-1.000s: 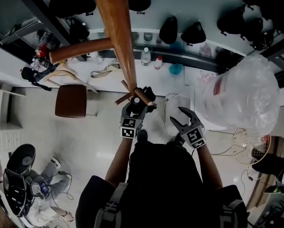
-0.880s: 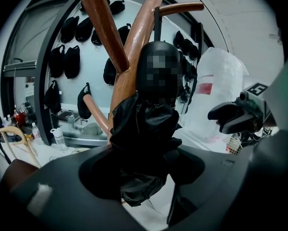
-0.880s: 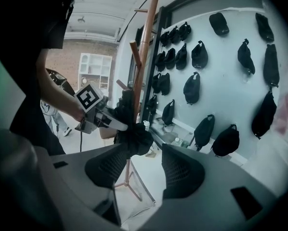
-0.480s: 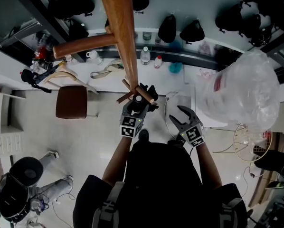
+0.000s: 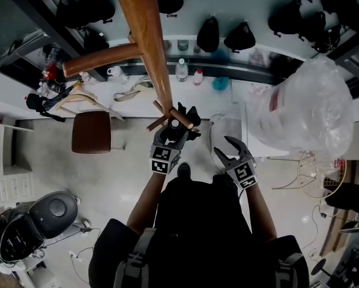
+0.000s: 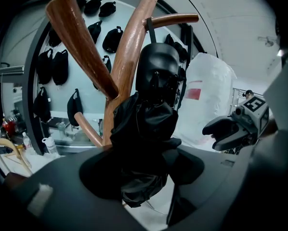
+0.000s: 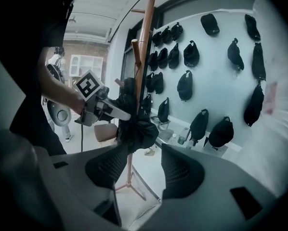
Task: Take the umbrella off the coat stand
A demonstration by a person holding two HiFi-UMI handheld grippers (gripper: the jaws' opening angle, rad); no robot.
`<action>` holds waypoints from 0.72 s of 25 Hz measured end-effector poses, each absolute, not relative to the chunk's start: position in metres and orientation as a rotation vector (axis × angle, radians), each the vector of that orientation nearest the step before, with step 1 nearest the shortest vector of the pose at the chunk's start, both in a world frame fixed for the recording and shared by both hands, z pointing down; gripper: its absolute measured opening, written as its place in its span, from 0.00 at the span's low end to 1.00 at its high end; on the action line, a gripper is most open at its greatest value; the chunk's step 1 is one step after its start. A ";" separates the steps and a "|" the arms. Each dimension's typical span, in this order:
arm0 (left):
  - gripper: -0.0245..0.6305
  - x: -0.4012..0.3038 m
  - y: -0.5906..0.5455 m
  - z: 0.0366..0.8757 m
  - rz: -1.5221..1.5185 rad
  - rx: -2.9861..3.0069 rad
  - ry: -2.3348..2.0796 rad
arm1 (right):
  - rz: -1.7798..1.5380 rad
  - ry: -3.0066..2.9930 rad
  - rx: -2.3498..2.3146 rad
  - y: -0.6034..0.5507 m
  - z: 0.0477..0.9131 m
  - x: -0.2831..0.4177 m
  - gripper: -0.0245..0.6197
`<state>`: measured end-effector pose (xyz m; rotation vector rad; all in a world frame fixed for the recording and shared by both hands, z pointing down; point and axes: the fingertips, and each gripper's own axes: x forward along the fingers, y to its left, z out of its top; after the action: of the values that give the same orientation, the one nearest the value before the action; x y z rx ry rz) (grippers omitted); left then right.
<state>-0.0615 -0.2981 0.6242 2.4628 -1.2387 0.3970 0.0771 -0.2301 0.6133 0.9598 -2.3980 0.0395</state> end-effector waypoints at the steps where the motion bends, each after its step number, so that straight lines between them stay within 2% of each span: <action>1: 0.43 -0.062 -0.298 0.624 0.394 2.459 -1.242 | 0.044 -2.395 0.961 -0.228 0.615 0.078 0.39; 18: 0.43 -0.063 -0.291 0.614 0.391 2.451 -1.256 | 0.083 -2.398 1.052 -0.221 0.618 0.095 0.39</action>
<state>-0.0625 -0.2913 0.6141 2.4509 -1.2560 0.3911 0.0954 -0.2206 0.6179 1.0519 -2.3982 0.0827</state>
